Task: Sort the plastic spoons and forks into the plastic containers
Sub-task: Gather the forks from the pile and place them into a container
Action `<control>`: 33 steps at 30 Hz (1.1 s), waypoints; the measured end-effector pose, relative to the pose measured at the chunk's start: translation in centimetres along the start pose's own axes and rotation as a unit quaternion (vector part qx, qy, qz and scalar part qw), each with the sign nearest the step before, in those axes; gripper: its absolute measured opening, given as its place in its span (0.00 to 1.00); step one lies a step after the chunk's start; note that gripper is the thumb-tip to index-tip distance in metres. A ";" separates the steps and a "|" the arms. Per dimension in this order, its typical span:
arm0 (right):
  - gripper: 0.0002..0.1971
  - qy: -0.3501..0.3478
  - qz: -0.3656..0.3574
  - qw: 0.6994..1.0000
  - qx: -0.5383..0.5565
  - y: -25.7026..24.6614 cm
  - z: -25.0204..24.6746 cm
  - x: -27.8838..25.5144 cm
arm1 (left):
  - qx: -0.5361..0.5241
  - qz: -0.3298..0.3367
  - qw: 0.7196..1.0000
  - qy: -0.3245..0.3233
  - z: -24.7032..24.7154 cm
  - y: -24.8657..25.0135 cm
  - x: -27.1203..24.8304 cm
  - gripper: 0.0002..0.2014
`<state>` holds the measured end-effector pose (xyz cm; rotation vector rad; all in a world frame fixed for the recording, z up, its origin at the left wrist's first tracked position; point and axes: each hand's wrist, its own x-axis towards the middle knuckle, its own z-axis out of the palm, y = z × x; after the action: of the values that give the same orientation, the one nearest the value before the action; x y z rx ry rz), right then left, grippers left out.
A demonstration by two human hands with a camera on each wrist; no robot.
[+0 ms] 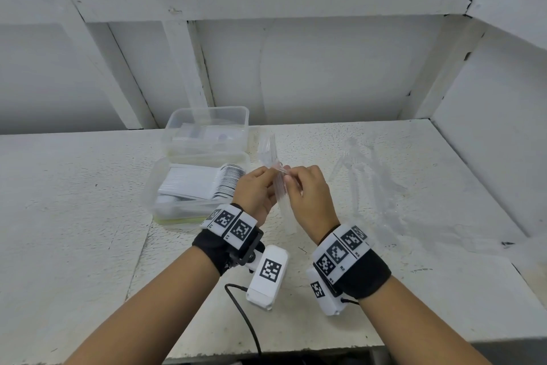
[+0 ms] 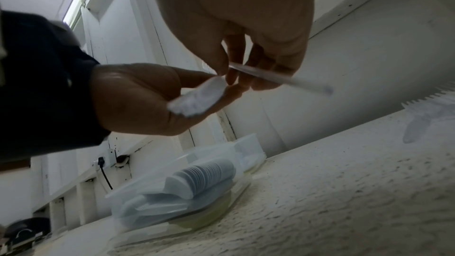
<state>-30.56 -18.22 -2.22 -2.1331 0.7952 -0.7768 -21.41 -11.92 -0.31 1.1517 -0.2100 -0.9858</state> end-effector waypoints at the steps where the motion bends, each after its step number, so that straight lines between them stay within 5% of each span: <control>1: 0.12 0.005 -0.002 1.000 -0.001 0.0 0.0 0.0 | 0.004 0.000 1.000 0.000 0.0 0.0 0.0 0.07; 14: 0.15 0.107 0.038 0.985 0.128 -0.8 -0.1 1.1 | -0.009 0.024 1.000 -0.015 0.4 -0.1 0.1 0.04; 23: 0.05 0.093 -0.007 0.993 0.068 -0.6 0.9 1.1 | 0.003 0.017 1.000 -0.005 0.5 0.2 -0.3 0.11; 33: 0.09 0.097 -0.045 0.994 -0.032 -0.7 0.5 1.0 | 0.074 0.017 0.997 -0.024 0.0 0.0 -0.3 0.09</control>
<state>-29.36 -18.38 -1.68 -2.1851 0.8374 -1.0325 -21.57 -11.72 -0.21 1.2569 -0.3453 -0.9800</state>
